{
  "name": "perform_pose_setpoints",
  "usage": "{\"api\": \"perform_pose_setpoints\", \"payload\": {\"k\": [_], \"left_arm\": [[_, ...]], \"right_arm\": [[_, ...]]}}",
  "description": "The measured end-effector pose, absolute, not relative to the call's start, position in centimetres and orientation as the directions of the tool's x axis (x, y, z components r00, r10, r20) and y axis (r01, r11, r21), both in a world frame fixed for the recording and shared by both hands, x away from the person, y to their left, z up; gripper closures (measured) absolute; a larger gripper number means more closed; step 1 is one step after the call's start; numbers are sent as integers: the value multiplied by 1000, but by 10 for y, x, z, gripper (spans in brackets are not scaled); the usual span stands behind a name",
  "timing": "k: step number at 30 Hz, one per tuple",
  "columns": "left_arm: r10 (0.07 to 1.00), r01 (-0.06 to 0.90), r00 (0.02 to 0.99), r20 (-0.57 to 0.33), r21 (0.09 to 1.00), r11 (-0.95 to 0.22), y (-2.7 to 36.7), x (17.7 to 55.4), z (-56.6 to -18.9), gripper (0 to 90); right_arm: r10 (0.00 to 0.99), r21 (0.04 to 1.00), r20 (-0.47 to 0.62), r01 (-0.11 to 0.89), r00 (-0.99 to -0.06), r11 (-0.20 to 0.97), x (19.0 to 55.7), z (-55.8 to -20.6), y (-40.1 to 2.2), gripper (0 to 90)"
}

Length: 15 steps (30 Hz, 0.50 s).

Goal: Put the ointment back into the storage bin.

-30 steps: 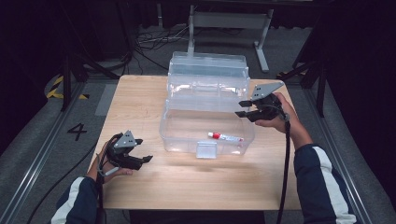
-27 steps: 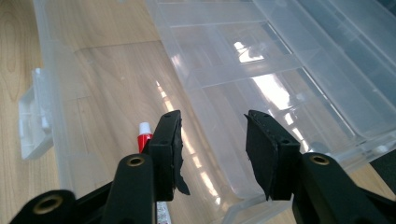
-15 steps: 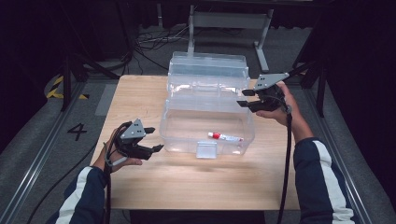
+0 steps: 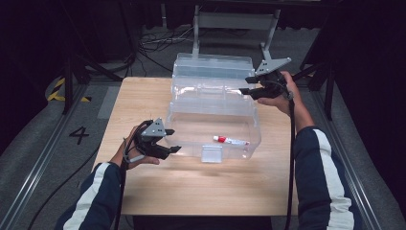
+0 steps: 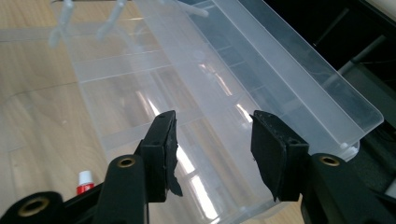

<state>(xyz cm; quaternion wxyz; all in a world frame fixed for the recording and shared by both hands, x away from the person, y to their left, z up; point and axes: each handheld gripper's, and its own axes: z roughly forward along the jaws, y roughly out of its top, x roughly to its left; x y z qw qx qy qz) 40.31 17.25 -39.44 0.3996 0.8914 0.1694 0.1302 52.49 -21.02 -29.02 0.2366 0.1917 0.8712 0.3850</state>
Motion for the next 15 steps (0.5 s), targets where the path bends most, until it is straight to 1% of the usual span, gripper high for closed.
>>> {"api": "perform_pose_setpoints", "payload": {"k": [3,5,9,13,15], "left_arm": [[386,198,919,82,749,-632,169,407,-397,399],[379,196,921,88,736,-648,166,409,-398,416],[365,205,928,70,723,-660,163,414,-402,457],[357,211,932,60,711,-671,159,418,-403,496],[346,204,936,65,700,-684,157,419,-405,500]], "right_arm": [[521,751,-272,160,-809,641,533,-291,-206,502],[522,745,-254,180,-814,643,539,-292,-203,494],[525,729,-248,199,-814,654,548,-294,-199,490],[524,716,-244,213,-816,665,553,-298,-197,502],[520,700,-240,224,-820,678,557,-303,-194,515]]}}
